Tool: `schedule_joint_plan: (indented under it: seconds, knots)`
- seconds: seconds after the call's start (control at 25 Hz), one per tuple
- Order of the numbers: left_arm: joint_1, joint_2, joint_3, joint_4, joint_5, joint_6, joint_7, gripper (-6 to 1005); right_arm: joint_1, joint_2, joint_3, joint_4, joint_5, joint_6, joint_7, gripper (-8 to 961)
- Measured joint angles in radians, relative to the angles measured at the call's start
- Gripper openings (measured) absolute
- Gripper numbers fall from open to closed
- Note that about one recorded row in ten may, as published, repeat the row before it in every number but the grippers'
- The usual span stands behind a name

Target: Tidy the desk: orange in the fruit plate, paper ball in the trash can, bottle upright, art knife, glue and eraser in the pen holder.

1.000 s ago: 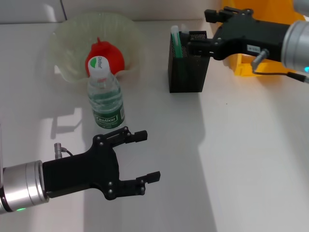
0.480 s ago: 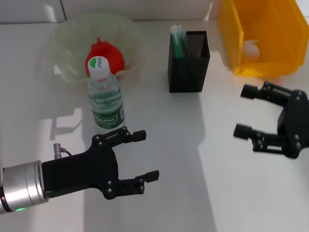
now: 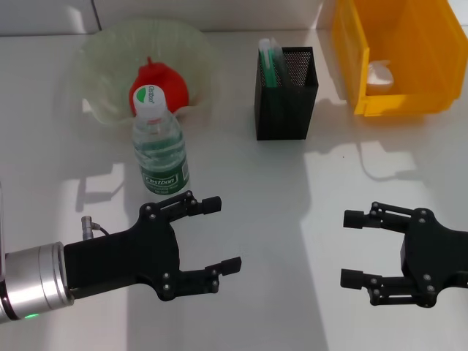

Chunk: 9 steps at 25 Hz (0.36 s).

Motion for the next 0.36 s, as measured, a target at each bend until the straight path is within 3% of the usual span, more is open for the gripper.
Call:
schedule_joint_plan:
  seconds: [0.36]
  knots:
    - [0.004,0.0,-0.003,0.0,0.0,0.003,-0.005,829,0.021,0.005,0.001,0.006,-0.01,0.0,0.006,820]
